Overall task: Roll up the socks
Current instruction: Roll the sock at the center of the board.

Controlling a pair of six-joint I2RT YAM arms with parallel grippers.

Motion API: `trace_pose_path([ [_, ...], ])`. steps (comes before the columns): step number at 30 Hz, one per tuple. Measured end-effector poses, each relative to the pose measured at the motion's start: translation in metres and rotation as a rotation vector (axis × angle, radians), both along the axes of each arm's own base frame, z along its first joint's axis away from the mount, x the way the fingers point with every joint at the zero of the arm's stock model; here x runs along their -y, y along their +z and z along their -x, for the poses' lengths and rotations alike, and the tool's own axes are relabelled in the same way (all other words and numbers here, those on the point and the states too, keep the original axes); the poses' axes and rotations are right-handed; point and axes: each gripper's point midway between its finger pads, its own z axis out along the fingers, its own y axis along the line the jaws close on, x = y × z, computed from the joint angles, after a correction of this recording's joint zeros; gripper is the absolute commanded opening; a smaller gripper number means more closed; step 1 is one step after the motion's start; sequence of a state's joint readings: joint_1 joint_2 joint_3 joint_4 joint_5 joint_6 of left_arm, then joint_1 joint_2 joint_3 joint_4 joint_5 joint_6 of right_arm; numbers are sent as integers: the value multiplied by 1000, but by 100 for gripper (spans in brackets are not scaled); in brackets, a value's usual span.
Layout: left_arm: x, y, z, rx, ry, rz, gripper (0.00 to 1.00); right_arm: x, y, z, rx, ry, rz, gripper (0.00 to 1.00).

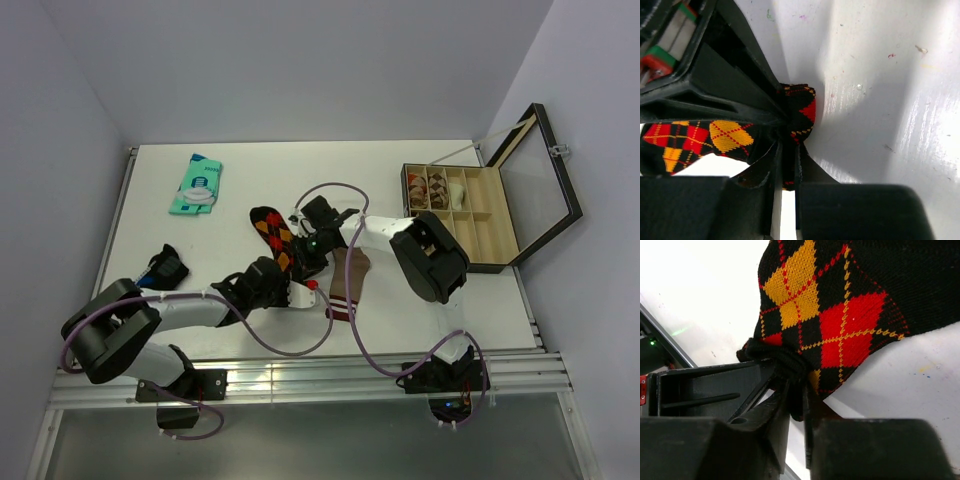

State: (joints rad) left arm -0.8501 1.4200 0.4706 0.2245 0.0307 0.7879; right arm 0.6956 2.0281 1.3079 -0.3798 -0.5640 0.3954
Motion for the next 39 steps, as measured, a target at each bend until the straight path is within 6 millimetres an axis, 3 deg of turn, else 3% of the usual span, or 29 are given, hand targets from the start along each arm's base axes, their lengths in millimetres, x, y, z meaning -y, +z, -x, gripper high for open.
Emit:
trace_pose_path([
  [6,0,0,3,-73,17,4,0,-1,5,-1,1,-21,-11,54],
  [11,0,1,12,-157,13,23,0,13,14,-3,43,-98,-10,59],
  [16,-3,2,17,-250,17,44,0,40,27,-13,106,-243,5,60],
  [22,-17,12,13,-408,50,66,0,72,57,-23,237,-412,-34,61],
  [27,-22,19,11,-535,60,72,0,90,72,-14,317,-475,-83,60],
  [33,-23,21,21,-765,27,52,0,108,72,13,407,-498,-152,62],
  [36,-24,21,24,-864,26,54,0,103,77,25,489,-452,-175,63],
  [39,-25,21,26,-968,34,58,0,83,90,38,591,-362,-206,62],
])
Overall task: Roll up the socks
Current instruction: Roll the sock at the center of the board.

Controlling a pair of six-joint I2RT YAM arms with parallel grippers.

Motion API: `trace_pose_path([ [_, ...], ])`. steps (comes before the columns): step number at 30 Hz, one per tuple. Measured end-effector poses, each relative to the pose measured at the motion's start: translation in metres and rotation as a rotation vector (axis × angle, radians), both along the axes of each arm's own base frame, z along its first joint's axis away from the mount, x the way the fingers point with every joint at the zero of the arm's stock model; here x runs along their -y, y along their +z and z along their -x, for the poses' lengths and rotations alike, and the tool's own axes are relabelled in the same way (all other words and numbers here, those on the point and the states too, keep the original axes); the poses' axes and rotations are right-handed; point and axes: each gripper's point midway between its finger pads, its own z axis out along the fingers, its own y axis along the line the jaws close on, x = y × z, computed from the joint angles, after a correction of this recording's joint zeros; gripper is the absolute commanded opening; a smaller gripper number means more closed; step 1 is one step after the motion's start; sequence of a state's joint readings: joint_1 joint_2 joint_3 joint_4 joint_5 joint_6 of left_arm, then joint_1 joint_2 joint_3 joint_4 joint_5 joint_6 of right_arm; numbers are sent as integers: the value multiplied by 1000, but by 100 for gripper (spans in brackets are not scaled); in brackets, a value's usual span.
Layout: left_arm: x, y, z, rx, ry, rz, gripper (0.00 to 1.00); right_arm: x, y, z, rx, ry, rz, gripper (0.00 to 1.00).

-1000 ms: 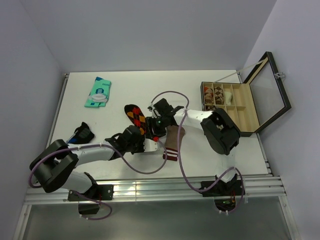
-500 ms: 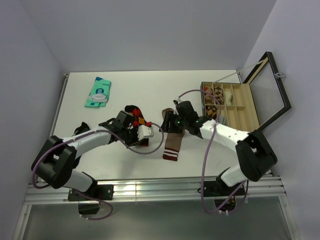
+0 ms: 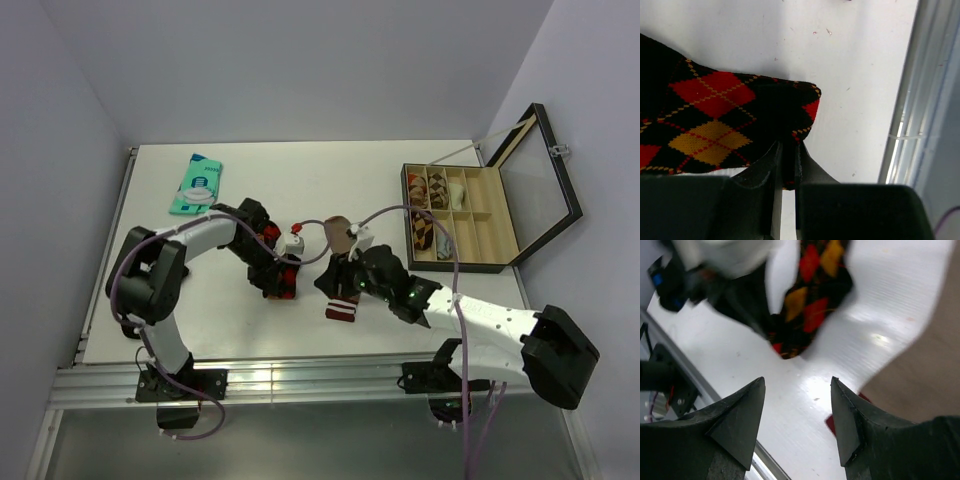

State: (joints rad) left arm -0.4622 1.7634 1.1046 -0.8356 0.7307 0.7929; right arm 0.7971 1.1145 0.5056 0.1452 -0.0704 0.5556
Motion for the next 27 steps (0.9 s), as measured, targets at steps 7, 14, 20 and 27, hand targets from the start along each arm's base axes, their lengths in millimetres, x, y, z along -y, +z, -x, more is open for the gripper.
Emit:
trace_pose_path([
  [7,-7,-12,6,-257,36,4,0,-34,10,30,206,180,-24,63],
  [14,-10,-14,10,-488,79,21,0,-47,-13,31,242,256,8,60],
  [20,-9,-16,16,-609,98,10,0,-67,-32,30,237,322,53,60],
  [27,-10,-16,18,-647,131,-29,0,-88,-42,21,245,349,58,60],
])
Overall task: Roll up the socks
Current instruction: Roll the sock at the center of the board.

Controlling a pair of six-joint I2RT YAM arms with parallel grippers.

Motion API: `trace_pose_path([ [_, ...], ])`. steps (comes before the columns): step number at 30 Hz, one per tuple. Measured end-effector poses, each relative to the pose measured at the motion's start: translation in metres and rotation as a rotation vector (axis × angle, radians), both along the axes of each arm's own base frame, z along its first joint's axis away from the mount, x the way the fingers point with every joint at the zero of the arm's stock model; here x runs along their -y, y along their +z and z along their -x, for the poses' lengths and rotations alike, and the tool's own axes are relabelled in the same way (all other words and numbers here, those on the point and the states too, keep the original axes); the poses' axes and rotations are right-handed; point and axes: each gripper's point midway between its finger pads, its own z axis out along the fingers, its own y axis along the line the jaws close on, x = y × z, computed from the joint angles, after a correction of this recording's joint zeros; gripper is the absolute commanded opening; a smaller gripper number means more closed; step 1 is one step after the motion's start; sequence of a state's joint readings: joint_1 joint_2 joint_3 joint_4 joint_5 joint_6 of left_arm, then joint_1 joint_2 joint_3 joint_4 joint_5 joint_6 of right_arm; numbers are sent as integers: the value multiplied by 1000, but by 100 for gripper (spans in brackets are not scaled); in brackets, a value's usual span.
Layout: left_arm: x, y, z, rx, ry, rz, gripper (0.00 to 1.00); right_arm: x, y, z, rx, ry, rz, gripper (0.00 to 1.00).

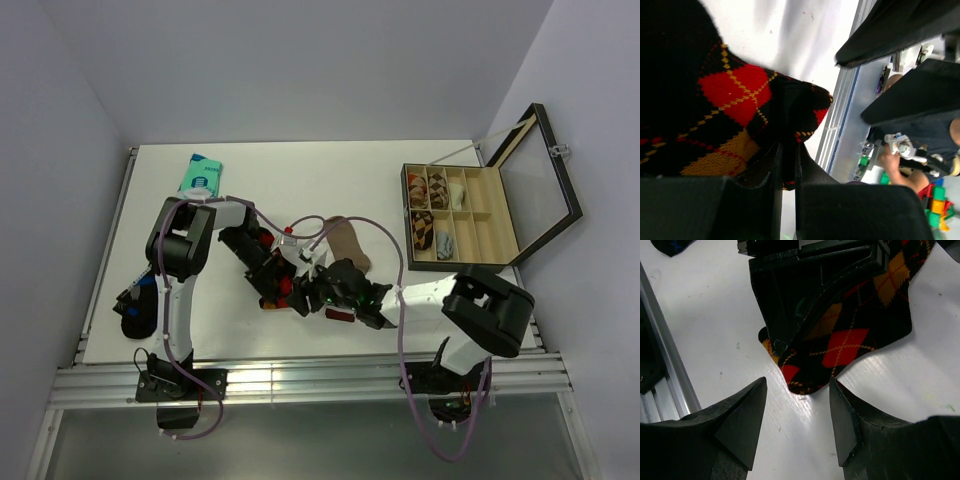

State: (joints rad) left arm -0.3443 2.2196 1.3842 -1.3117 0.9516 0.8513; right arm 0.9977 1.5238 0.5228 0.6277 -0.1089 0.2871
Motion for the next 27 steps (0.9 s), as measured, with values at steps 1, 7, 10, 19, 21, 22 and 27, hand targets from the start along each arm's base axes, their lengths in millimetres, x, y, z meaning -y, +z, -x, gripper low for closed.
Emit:
trace_pose_path([
  [1,0,-1,0,-4,5,-7,0,-3,-2,-1,-1,5,-1,60],
  [7,-2,-4,5,-38,34,-53,0,-13,-17,-4,-16,20,11,60],
  [10,-3,-4,5,-38,41,-64,0,-15,-23,-4,-22,24,17,61],
  [19,-2,-4,4,-49,55,-85,0,-21,-30,-3,-28,35,25,61],
  [21,-2,-4,4,-50,56,-86,0,-22,-30,-3,-26,36,22,61],
  [22,-2,-4,4,-50,56,-87,0,-23,-30,-3,-26,36,21,60],
  [27,-2,-4,4,-50,59,-90,0,-28,-38,-6,-35,33,32,54],
])
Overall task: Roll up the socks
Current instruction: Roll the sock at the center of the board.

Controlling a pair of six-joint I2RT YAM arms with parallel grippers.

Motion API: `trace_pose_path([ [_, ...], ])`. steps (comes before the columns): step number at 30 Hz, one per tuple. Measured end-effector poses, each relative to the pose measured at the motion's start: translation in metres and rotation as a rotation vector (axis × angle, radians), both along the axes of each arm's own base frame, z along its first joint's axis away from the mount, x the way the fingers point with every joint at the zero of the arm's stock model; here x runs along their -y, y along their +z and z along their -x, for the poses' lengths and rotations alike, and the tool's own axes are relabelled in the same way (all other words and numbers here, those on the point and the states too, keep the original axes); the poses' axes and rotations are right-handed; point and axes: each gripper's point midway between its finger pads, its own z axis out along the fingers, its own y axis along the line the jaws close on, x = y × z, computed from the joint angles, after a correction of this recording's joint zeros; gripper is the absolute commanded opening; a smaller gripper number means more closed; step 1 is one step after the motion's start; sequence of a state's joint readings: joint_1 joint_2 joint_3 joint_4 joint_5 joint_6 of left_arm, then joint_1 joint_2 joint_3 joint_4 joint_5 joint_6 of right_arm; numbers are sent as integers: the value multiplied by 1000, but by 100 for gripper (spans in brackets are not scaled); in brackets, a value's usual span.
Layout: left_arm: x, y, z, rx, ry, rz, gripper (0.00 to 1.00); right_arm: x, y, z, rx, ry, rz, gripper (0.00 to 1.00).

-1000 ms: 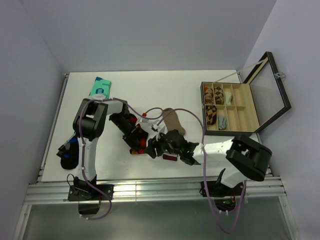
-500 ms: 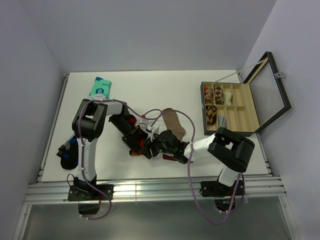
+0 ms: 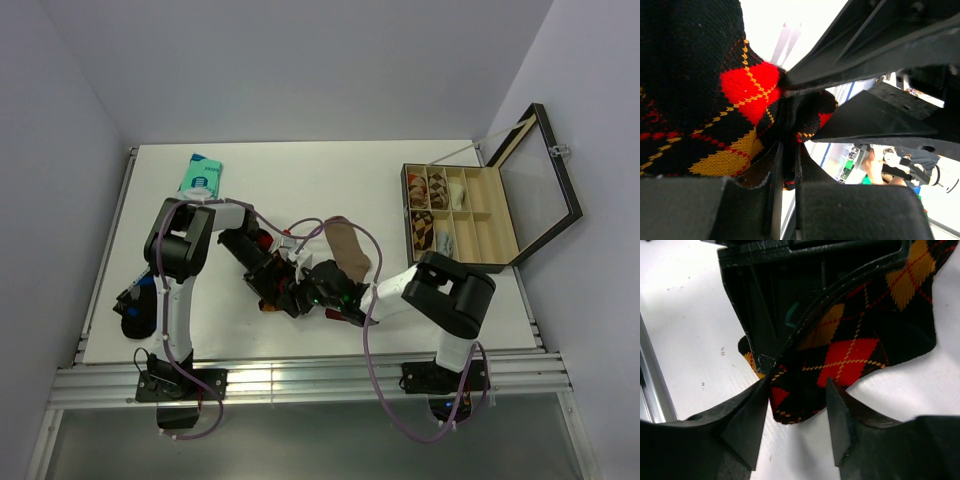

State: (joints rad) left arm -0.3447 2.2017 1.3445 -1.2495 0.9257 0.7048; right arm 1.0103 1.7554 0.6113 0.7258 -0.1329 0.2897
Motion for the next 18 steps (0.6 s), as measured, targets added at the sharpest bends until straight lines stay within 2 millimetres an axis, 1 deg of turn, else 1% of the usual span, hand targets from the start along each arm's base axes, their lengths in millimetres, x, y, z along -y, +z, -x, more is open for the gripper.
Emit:
trace_pose_path([
  [3,0,0,-1,1,4,-6,1,-2,-3,0,-7,2,1,50],
  [4,0,0,-1,3,5,-8,2,-3,-2,0,-7,2,-2,49],
  [7,0,0,-1,13,7,-8,7,-4,-1,0,-10,0,-12,31],
  [8,0,0,-1,18,8,-7,8,-5,-1,1,-13,0,-15,18],
  [9,0,0,-1,24,11,-7,12,-6,0,2,-15,1,-18,13],
  [11,0,0,-1,41,16,-5,15,-6,0,1,-22,-10,-21,4],
  [12,-1,1,-2,58,17,-3,20,-6,0,1,-25,-14,-20,4],
  [14,-1,1,-4,99,16,-2,23,-7,0,-1,-35,-31,-21,2],
  [15,-1,2,-6,120,18,-2,26,-7,0,-2,-40,-39,-19,1],
  [18,-2,4,-11,200,31,-3,29,-6,-1,-5,-57,-68,-17,1],
])
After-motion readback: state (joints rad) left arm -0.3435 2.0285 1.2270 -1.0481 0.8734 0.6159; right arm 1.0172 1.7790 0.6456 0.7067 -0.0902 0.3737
